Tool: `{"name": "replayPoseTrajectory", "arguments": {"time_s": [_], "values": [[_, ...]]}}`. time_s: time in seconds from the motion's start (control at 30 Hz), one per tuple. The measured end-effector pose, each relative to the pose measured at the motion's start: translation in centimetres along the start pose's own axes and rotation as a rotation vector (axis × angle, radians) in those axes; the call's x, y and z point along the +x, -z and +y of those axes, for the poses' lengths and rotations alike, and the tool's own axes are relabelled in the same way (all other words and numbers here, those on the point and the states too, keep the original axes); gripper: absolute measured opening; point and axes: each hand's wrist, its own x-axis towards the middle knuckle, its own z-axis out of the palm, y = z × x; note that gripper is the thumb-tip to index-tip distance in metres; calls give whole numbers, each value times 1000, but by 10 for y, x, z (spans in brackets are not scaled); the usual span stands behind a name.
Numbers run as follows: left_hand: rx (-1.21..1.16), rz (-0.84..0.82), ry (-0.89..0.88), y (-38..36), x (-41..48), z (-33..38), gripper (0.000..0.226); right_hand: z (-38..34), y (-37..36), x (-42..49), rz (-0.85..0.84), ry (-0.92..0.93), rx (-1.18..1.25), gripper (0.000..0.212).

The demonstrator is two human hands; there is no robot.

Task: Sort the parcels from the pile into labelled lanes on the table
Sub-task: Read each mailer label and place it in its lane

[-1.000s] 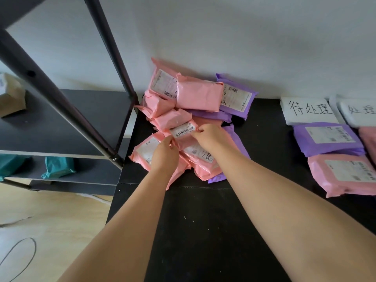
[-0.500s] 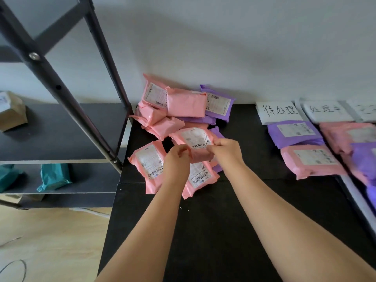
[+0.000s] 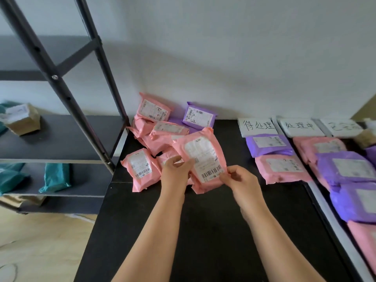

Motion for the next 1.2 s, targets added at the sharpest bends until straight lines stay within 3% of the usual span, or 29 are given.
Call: {"name": "replayPoseTrajectory", "arguments": {"time_s": [0.27,0.4,0.5,0.63,0.73,0.83,1.0,1.1,1.2], "values": [[-114,99,-30,-52,-62,3,12,7,75,-14,-64,95,-89,8],[-67,99,-83,-66,-86,2,20,2,103,-19,-10,209,-178,11],[60,209,-136,-75,-100,-2,36,-3,120,-18,22,305,-310,13],[412,382,-488,-82,-120,3,36,-10,137,-20,62,384,-420,12],[725,289,-772,-86,-127,15,35,-20,143,-25,78,439,-490,14],[905,159,-892,-86,-124,23,40,-31,141,-32,93,490,-470,17],[908,114,-871,-74,-124,27,19,-45,132,-39,174,646,-466,18],[852,69,-756,-63,-126,29,18,-43,120,-40,333,763,-546,28],[740,61,-630,-49,-125,28,16,-40,111,-46,412,732,-449,37]]}}
